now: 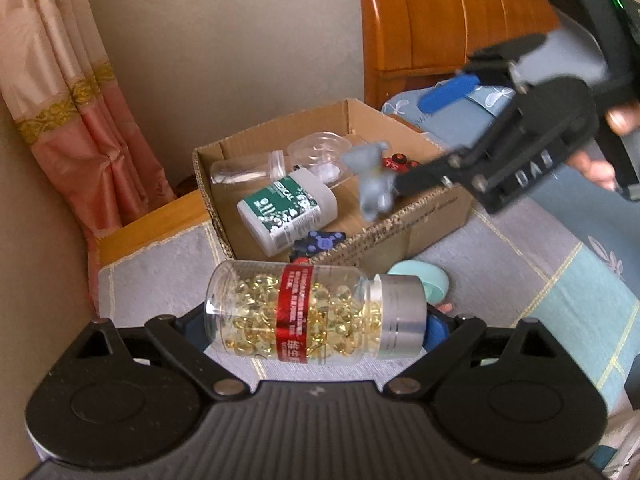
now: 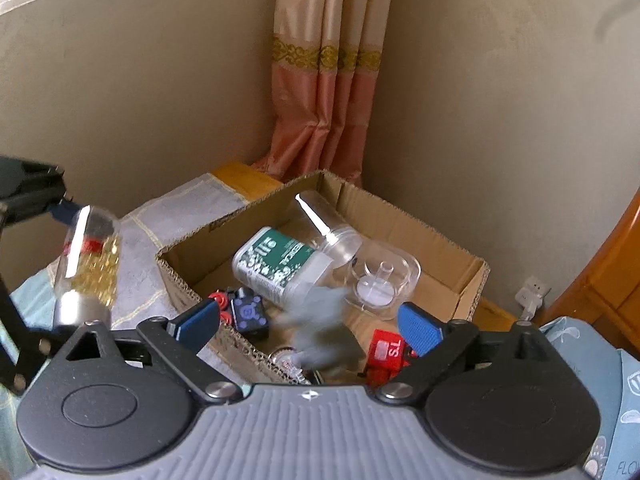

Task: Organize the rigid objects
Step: 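Carry the capsule bottle and grey figure into the box and release both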

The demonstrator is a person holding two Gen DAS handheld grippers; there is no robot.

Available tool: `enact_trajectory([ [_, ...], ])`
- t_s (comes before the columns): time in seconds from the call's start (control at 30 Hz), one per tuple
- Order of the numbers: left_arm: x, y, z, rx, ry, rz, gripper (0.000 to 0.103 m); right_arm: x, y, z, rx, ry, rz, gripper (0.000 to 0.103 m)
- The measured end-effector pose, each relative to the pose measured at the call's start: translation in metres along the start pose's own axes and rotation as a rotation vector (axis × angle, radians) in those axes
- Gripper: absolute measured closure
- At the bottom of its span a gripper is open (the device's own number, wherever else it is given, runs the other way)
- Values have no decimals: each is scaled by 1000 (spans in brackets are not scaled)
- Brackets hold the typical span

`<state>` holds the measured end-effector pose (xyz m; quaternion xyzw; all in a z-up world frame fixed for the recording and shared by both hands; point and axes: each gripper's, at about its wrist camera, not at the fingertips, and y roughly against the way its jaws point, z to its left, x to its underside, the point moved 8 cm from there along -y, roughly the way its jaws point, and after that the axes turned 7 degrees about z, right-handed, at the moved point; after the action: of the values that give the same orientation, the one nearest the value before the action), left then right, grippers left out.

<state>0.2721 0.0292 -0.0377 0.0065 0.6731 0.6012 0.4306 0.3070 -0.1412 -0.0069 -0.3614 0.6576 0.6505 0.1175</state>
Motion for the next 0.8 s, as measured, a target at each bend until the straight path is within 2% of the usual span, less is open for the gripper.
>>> enact_trajectory([
  [0.23,-21,0,4,7,3,-28,8,31,6,5,-14,-40,34,4],
  [0.47,-60,-10,1,32,5,-25,8,52,16,4,-15,-98,39,1],
  [0.8,-109,-52,-46,88,-11,19,8,67,29,-6,-14,-146,15,1],
])
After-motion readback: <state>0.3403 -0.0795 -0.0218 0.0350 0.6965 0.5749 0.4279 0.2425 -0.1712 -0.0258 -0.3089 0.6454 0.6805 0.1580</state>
